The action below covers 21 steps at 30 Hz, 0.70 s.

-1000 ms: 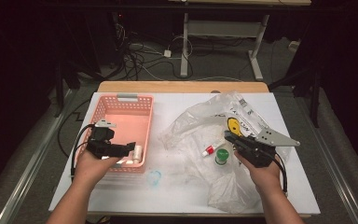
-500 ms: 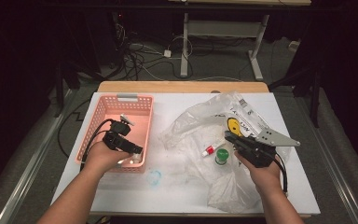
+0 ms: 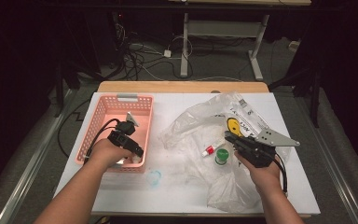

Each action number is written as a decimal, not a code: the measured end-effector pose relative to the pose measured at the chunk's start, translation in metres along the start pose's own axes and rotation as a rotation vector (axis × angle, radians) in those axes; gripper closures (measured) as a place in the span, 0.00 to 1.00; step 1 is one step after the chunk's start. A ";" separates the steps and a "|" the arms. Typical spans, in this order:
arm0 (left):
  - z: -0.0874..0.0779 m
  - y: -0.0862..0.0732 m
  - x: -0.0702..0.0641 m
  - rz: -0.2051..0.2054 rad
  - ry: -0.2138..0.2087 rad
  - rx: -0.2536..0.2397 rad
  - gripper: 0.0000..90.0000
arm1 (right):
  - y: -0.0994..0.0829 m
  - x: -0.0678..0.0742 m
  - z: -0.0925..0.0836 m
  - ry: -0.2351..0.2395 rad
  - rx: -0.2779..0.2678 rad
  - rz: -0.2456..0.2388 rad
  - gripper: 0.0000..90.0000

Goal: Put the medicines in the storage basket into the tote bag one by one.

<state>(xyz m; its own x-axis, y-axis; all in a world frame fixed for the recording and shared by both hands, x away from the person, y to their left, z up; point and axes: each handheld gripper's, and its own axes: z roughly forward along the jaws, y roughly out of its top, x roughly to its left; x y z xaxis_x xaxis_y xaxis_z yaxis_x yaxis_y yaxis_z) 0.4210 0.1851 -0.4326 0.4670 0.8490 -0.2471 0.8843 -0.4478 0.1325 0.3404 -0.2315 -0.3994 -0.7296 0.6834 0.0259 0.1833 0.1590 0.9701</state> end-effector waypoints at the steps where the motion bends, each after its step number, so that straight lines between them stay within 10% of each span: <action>1: 0.001 0.000 -0.001 0.005 0.007 0.010 0.49 | 0.000 0.000 0.000 0.000 0.000 -0.004 1.00; 21: 0.006 0.003 -0.004 0.005 0.083 0.043 0.64 | 0.000 0.001 0.000 -0.001 0.002 -0.011 1.00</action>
<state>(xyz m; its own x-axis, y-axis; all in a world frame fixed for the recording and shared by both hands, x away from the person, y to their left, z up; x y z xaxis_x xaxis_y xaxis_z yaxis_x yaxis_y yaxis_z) 0.4218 0.1793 -0.4370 0.4711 0.8662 -0.1664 0.8821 -0.4620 0.0920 0.3394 -0.2306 -0.3991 -0.7311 0.6821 0.0155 0.1770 0.1677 0.9698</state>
